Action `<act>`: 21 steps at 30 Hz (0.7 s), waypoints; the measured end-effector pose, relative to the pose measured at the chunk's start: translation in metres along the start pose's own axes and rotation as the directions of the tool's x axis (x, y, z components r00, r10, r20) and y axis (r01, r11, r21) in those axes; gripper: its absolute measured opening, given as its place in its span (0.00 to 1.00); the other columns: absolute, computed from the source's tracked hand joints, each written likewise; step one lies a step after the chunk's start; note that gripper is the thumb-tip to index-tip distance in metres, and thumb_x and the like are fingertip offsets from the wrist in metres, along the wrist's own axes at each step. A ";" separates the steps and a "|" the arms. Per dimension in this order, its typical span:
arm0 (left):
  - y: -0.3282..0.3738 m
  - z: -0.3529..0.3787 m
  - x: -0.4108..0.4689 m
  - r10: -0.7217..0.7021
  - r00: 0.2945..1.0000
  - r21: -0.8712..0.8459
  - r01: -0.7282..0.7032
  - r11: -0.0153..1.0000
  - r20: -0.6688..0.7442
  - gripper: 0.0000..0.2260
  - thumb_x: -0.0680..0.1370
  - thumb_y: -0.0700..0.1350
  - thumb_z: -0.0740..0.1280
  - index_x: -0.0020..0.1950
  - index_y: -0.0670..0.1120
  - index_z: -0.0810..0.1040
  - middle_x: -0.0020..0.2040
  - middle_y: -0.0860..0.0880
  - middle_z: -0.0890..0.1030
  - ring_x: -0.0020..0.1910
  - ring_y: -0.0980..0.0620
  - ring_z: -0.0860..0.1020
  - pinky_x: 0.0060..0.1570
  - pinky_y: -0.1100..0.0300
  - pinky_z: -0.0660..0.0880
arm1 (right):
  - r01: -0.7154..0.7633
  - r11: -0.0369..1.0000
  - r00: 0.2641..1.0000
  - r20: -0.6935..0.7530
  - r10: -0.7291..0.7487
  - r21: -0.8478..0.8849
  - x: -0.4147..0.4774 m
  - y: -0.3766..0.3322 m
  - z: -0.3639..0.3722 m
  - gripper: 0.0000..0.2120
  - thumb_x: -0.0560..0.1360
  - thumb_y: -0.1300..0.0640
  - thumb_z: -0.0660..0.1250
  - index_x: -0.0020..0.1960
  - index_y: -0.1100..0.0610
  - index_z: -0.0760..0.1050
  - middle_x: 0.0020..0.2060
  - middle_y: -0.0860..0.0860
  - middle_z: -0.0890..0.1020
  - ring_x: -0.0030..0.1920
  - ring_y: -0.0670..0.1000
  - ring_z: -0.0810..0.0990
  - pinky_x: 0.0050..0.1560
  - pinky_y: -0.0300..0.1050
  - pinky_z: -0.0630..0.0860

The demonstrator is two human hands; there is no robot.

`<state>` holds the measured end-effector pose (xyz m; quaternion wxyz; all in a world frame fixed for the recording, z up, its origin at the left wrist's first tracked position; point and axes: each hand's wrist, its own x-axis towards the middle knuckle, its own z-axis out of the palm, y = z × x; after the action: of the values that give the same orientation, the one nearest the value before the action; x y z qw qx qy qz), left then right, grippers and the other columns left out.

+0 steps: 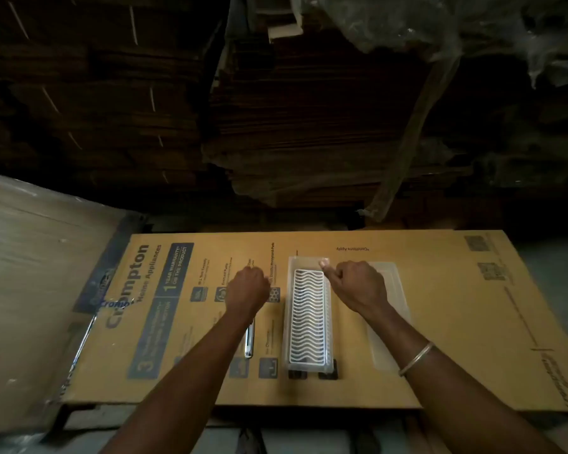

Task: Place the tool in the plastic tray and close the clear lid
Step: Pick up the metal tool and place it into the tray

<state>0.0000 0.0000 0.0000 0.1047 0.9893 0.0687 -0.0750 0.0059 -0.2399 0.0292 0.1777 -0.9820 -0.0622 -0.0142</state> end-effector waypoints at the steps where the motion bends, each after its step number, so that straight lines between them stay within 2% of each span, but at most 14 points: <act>1: -0.006 0.004 -0.003 -0.070 0.993 0.032 0.067 0.997 0.090 0.13 0.81 0.47 0.62 0.57 0.41 0.80 0.55 0.41 0.82 0.54 0.41 0.83 0.52 0.49 0.81 | -0.029 0.999 0.999 0.023 0.029 0.018 -0.005 0.000 0.002 0.32 0.79 0.30 0.47 0.32 0.51 0.72 0.27 0.48 0.74 0.29 0.49 0.73 0.31 0.41 0.63; 4: -0.026 0.031 -0.011 -0.218 0.953 0.028 0.217 0.976 0.212 0.13 0.79 0.42 0.64 0.61 0.41 0.81 0.59 0.41 0.83 0.59 0.41 0.83 0.56 0.49 0.80 | -0.065 0.998 0.995 0.075 0.066 -0.025 -0.020 0.008 0.016 0.31 0.80 0.31 0.48 0.33 0.52 0.72 0.27 0.48 0.73 0.28 0.49 0.72 0.30 0.42 0.63; 6: -0.034 0.045 -0.017 -0.260 0.929 -0.005 0.270 0.963 0.263 0.14 0.79 0.41 0.62 0.62 0.41 0.81 0.61 0.41 0.83 0.61 0.41 0.83 0.57 0.49 0.80 | -0.084 0.996 0.992 0.088 0.086 -0.026 -0.025 0.011 0.020 0.32 0.80 0.31 0.47 0.31 0.52 0.72 0.27 0.48 0.73 0.28 0.48 0.72 0.29 0.42 0.63; 11: -0.038 0.069 -0.021 -0.271 0.940 -0.064 0.290 0.955 0.207 0.11 0.82 0.43 0.59 0.61 0.43 0.77 0.59 0.43 0.82 0.59 0.42 0.82 0.56 0.50 0.79 | -0.111 0.993 0.990 0.086 0.115 -0.049 -0.030 0.022 0.026 0.34 0.79 0.29 0.45 0.31 0.53 0.73 0.27 0.49 0.75 0.28 0.48 0.74 0.29 0.43 0.65; 15: -0.038 0.076 -0.018 -0.315 0.931 -0.132 0.340 0.931 0.183 0.11 0.82 0.42 0.60 0.60 0.41 0.78 0.57 0.41 0.83 0.57 0.41 0.83 0.54 0.50 0.80 | -0.134 0.989 0.986 0.096 0.140 -0.065 -0.030 0.026 0.025 0.32 0.80 0.31 0.47 0.33 0.51 0.73 0.29 0.49 0.77 0.30 0.50 0.75 0.30 0.44 0.67; 18: -0.038 0.083 -0.015 -0.360 0.906 -0.253 0.411 0.876 0.223 0.11 0.81 0.42 0.62 0.61 0.39 0.74 0.59 0.38 0.82 0.58 0.38 0.82 0.53 0.50 0.79 | -0.149 0.984 0.981 0.114 0.159 -0.094 -0.032 0.030 0.028 0.32 0.81 0.32 0.48 0.38 0.53 0.79 0.32 0.51 0.80 0.33 0.51 0.77 0.32 0.44 0.70; 21: -0.040 0.084 -0.011 -0.361 0.889 -0.299 0.439 0.847 0.282 0.14 0.81 0.42 0.64 0.63 0.37 0.72 0.61 0.36 0.80 0.61 0.36 0.81 0.53 0.50 0.77 | -0.168 0.980 0.974 0.135 0.182 -0.107 -0.036 0.034 0.029 0.33 0.81 0.32 0.48 0.40 0.54 0.81 0.33 0.51 0.81 0.34 0.52 0.78 0.34 0.45 0.72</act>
<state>-0.0276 0.0193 -0.0870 0.2703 0.9033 0.2749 -0.1882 -0.0257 -0.2653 -0.0116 0.1265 -0.9895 0.0126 0.0693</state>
